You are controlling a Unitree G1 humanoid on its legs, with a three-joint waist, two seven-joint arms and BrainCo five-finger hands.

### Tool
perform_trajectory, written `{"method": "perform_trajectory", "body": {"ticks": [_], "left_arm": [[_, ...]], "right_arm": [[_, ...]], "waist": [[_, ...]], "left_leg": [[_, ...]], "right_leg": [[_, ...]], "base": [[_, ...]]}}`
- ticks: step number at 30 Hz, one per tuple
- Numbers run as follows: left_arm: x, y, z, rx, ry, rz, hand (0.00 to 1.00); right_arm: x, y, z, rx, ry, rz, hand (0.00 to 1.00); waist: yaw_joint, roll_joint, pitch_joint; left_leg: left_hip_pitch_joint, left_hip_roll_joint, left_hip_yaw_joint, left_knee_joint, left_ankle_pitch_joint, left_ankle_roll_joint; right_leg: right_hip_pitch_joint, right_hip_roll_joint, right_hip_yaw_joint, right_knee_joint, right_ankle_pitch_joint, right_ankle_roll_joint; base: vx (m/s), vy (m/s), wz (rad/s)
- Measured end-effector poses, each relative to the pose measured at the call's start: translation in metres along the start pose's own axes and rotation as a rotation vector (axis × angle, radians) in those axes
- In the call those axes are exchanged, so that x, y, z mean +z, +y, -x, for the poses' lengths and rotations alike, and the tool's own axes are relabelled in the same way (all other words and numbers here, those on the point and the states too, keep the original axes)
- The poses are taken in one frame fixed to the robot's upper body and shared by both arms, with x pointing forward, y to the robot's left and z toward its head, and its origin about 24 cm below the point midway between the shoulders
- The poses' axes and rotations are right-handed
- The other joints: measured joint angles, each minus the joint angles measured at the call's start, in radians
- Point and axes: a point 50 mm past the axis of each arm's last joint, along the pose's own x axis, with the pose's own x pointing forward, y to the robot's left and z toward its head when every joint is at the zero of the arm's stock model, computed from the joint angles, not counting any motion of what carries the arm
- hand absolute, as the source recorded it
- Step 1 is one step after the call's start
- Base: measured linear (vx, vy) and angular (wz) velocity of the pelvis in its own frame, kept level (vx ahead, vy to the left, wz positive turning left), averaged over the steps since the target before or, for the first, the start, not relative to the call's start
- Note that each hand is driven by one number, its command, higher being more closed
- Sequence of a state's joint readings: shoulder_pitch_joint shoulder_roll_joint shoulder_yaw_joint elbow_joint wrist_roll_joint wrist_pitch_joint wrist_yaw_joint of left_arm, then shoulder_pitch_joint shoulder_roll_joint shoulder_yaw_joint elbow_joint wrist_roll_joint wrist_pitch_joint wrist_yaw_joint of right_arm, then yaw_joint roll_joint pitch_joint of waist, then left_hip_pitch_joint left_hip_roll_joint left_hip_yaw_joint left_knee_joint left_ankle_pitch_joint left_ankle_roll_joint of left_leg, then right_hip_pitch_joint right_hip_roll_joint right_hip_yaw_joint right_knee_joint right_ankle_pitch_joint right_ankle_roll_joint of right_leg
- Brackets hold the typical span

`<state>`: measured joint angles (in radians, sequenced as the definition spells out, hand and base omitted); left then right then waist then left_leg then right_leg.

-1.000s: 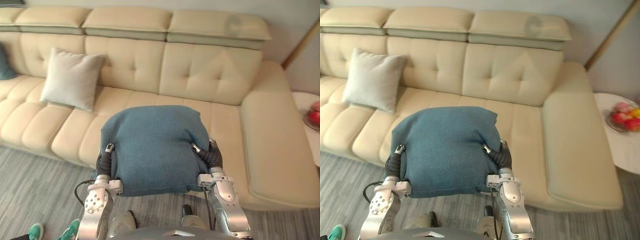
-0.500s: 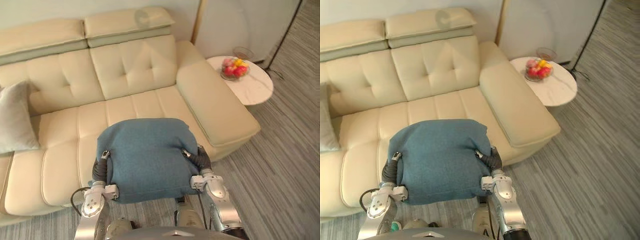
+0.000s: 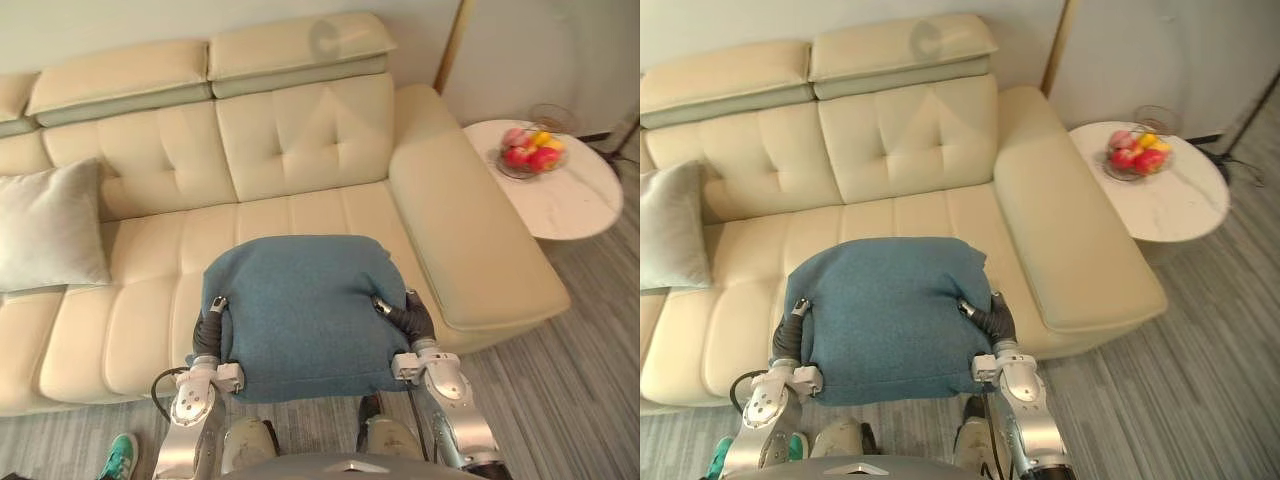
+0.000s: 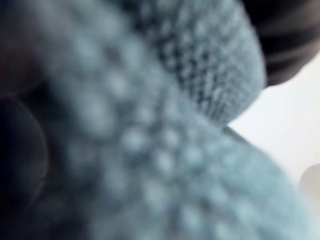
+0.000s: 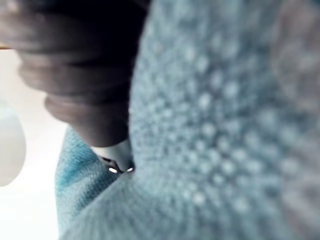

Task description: Pick up cushions and gather them together orderly.

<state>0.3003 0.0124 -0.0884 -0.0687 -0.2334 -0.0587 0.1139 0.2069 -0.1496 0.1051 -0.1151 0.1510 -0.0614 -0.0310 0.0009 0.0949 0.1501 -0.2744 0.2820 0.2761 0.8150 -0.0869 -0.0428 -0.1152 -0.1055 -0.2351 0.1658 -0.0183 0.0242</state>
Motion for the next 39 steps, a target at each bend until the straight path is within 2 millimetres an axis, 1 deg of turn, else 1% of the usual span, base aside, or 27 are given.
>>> {"method": "perform_trajectory", "body": {"ticks": [1,2,3,4,5,6,7,8,9,10,12,14,15,18,21,24,28,30,31,32,33,34,35,36,37,38,39], "left_arm": [[0.001,-0.003,0.0,-0.012,-0.007,0.015,1.0],[0.002,-0.005,0.0,-0.015,-0.014,0.025,1.0],[0.004,-0.007,0.0,-0.02,-0.02,0.031,1.0],[0.005,-0.009,0.0,-0.027,-0.026,0.034,1.0],[0.006,-0.01,0.0,-0.036,-0.029,0.035,1.0],[0.006,-0.011,0.0,-0.038,-0.029,0.035,1.0],[0.003,-0.011,0.001,-0.036,-0.018,0.035,1.0],[0.003,-0.009,0.001,-0.037,-0.018,0.027,1.0],[0.003,-0.006,0.003,-0.037,-0.014,0.011,1.0],[0.002,-0.003,0.004,-0.035,-0.008,-0.003,1.0],[0.0,0.0,0.007,-0.028,0.005,-0.011,1.0],[-0.001,0.001,0.007,-0.027,0.006,-0.014,1.0],[-0.001,0.001,0.007,-0.027,0.007,-0.015,1.0],[-0.001,0.002,0.007,-0.029,0.01,-0.019,1.0],[-0.004,0.002,0.007,-0.027,0.025,-0.021,1.0],[-0.003,0.001,0.005,-0.029,0.019,-0.021,1.0],[0.002,0.0,0.001,-0.019,-0.002,-0.027,1.0],[0.009,-0.003,-0.007,-0.008,-0.035,-0.04,1.0],[0.016,-0.004,-0.016,-0.001,-0.065,-0.05,1.0],[0.02,-0.005,-0.021,0.005,-0.079,-0.055,1.0],[0.032,-0.007,-0.033,0.011,-0.124,-0.07,1.0],[0.039,-0.009,-0.038,0.013,-0.152,-0.079,1.0],[0.067,-0.017,-0.057,0.022,-0.256,-0.097,1.0],[0.084,-0.022,-0.068,0.024,-0.315,-0.107,1.0],[0.113,-0.03,-0.088,0.027,-0.404,-0.134,1.0],[0.144,-0.033,-0.108,0.055,-0.482,-0.177,1.0],[0.163,-0.035,-0.116,0.074,-0.527,-0.197,1.0]], "right_arm": [[0.006,-0.002,0.0,-0.009,-0.024,0.001,1.0],[0.008,-0.003,0.0,-0.013,-0.035,0.001,1.0],[0.009,-0.005,0.0,-0.02,-0.039,0.002,1.0],[0.009,-0.007,0.0,-0.03,-0.04,0.003,1.0],[0.009,-0.008,0.0,-0.036,-0.04,0.005,1.0],[0.009,-0.009,0.001,-0.037,-0.037,0.004,1.0],[0.004,-0.008,0.004,-0.044,-0.018,-0.008,1.0],[0.002,-0.006,0.006,-0.05,-0.009,-0.021,1.0],[-0.002,-0.003,0.01,-0.061,0.007,-0.047,1.0],[-0.005,0.0,0.012,-0.067,0.017,-0.065,1.0],[-0.007,0.002,0.012,-0.066,0.023,-0.076,1.0],[-0.009,0.002,0.011,-0.064,0.032,-0.075,1.0],[-0.01,0.002,0.011,-0.063,0.036,-0.075,1.0],[-0.022,0.002,0.009,-0.065,0.085,-0.073,1.0],[-0.026,0.002,0.007,-0.062,0.104,-0.058,1.0],[-0.025,0.002,0.005,-0.062,0.097,-0.032,1.0],[-0.018,0.003,-0.003,-0.057,0.066,0.0,1.0],[-0.009,0.005,-0.012,-0.064,0.027,0.01,1.0],[0.0,0.008,-0.024,-0.066,-0.013,0.023,1.0],[0.003,0.01,-0.029,-0.069,-0.026,0.032,1.0],[0.014,0.013,-0.043,-0.076,-0.07,0.05,1.0],[0.021,0.015,-0.049,-0.08,-0.096,0.051,1.0],[0.047,0.022,-0.073,-0.096,-0.19,0.06,1.0],[0.065,0.026,-0.085,-0.107,-0.249,0.072,1.0],[0.097,0.031,-0.105,-0.129,-0.346,0.079,1.0],[0.132,0.039,-0.121,-0.16,-0.445,0.1,1.0],[0.151,0.044,-0.128,-0.173,-0.5,0.108,1.0]], "waist": [[0.009,0.007,-0.004],[0.009,0.005,-0.003],[0.012,0.003,-0.005],[0.015,0.004,-0.005],[0.018,0.009,-0.008],[0.02,0.021,-0.016],[0.025,0.027,-0.026],[0.018,0.007,-0.028],[0.017,-0.032,-0.036],[0.015,-0.059,-0.042],[0.016,-0.078,-0.053],[0.015,-0.08,-0.056],[0.013,-0.08,-0.056],[0.001,-0.082,-0.06],[-0.002,-0.082,-0.06],[-0.011,-0.083,-0.064],[-0.012,-0.085,-0.07],[-0.009,-0.089,-0.073],[-0.008,-0.091,-0.072],[-0.009,-0.092,-0.071],[-0.008,-0.094,-0.07],[-0.008,-0.095,-0.065],[-0.006,-0.097,-0.036],[-0.004,-0.096,-0.016],[0.003,-0.094,0.025],[0.007,-0.091,0.05],[0.009,-0.092,0.067]], "left_leg": [[-0.01,-0.009,0.003,-0.046,-0.063,0.007],[-0.007,-0.027,0.003,-0.113,-0.099,0.002],[0.0,-0.049,-0.003,-0.21,-0.111,-0.01],[0.009,-0.067,-0.01,-0.3,-0.108,-0.015],[0.029,-0.089,-0.025,-0.441,-0.066,-0.016],[0.042,-0.095,-0.031,-0.514,-0.005,-0.007],[0.081,-0.088,-0.03,-0.589,0.072,-0.027],[0.088,-0.103,-0.03,-0.601,0.076,-0.025],[0.109,-0.129,-0.024,-0.635,0.078,-0.022],[0.127,-0.15,-0.019,-0.657,0.082,-0.017],[0.153,-0.175,-0.003,-0.692,0.087,-0.009],[0.179,-0.201,-0.002,-0.73,0.095,0.002],[0.181,-0.204,-0.002,-0.735,0.097,0.004],[0.189,-0.22,-0.003,-0.768,0.113,0.009],[0.189,-0.223,-0.004,-0.772,0.115,0.011],[0.194,-0.23,-0.008,-0.807,0.139,0.018],[0.225,-0.237,-0.009,-0.86,0.169,0.021],[0.224,-0.238,-0.008,-0.884,0.189,0.02],[0.216,-0.238,-0.008,-0.892,0.198,0.02],[0.21,-0.238,-0.008,-0.892,0.2,0.021],[0.185,-0.236,-0.008,-0.892,0.209,0.022],[0.171,-0.236,-0.008,-0.892,0.214,0.022],[0.12,-0.232,-0.008,-0.892,0.236,0.026],[0.09,-0.23,-0.009,-0.892,0.244,0.022],[0.045,-0.225,-0.009,-0.892,0.261,0.019],[-0.011,-0.219,-0.01,-0.892,0.279,0.013],[-0.036,-0.215,-0.014,-0.892,0.288,0.01]], "right_leg": [[0.021,0.002,-0.005,-0.022,-0.003,-0.005],[0.042,0.001,-0.01,-0.04,-0.003,-0.005],[0.055,-0.001,-0.014,-0.051,-0.003,-0.005],[0.06,-0.001,-0.016,-0.057,-0.003,-0.005],[0.062,0.002,-0.015,-0.061,-0.005,0.001],[0.062,0.009,-0.009,-0.062,-0.006,0.008],[0.077,0.029,0.003,-0.063,-0.02,0.034],[0.078,0.017,0.002,-0.063,-0.021,0.036],[0.08,-0.004,0.004,-0.064,-0.028,0.046],[0.082,-0.022,0.006,-0.065,-0.034,0.056],[0.085,-0.039,0.018,-0.067,-0.038,0.064],[0.098,-0.052,0.034,-0.087,-0.031,0.076],[0.099,-0.053,0.034,-0.09,-0.029,0.079],[0.098,-0.056,0.039,-0.115,-0.02,0.087],[0.1,-0.055,0.048,-0.13,-0.003,0.09],[0.096,-0.055,0.051,-0.144,0.01,0.09],[0.101,-0.055,0.057,-0.146,0.013,0.089],[0.089,-0.053,0.059,-0.154,0.016,0.084],[0.077,-0.052,0.061,-0.157,0.023,0.083],[0.072,-0.051,0.061,-0.158,0.028,0.085],[0.046,-0.05,0.063,-0.159,0.039,0.079],[0.034,-0.049,0.064,-0.159,0.047,0.081],[-0.016,-0.045,0.066,-0.159,0.074,0.076],[-0.047,-0.042,0.066,-0.16,0.091,0.076],[-0.087,-0.038,0.07,-0.161,0.117,0.075],[-0.142,-0.033,0.072,-0.168,0.146,0.07],[-0.164,-0.03,0.073,-0.175,0.161,0.066]], "base": [[0.25,-0.119,0.16],[0.26,-0.043,0.09],[0.18,0.019,0.04],[0.16,0.047,-0.06],[0.12,0.09,-0.15],[0.21,0.179,-0.34],[0.21,0.195,-0.21],[0.2,0.197,-0.15],[0.11,0.138,0.1],[0.1,0.125,0.02],[0.07,0.103,-0.07],[0.04,0.094,-0.1],[0.01,0.056,-0.04],[-0.01,0.039,-0.02],[-0.01,0.011,-0.09],[-0.03,0.007,-0.01],[-0.06,0.012,-0.03],[-0.12,0.025,-0.03],[-0.09,0.019,-0.04],[-0.15,0.032,-0.06],[-0.11,0.026,-0.02],[-0.21,0.046,-0.03],[-0.16,0.035,-0.01],[-0.21,0.045,-0.05],[-0.21,0.032,-0.09],[-0.25,0.023,-0.1],[-0.23,0.003,-0.07]]}}
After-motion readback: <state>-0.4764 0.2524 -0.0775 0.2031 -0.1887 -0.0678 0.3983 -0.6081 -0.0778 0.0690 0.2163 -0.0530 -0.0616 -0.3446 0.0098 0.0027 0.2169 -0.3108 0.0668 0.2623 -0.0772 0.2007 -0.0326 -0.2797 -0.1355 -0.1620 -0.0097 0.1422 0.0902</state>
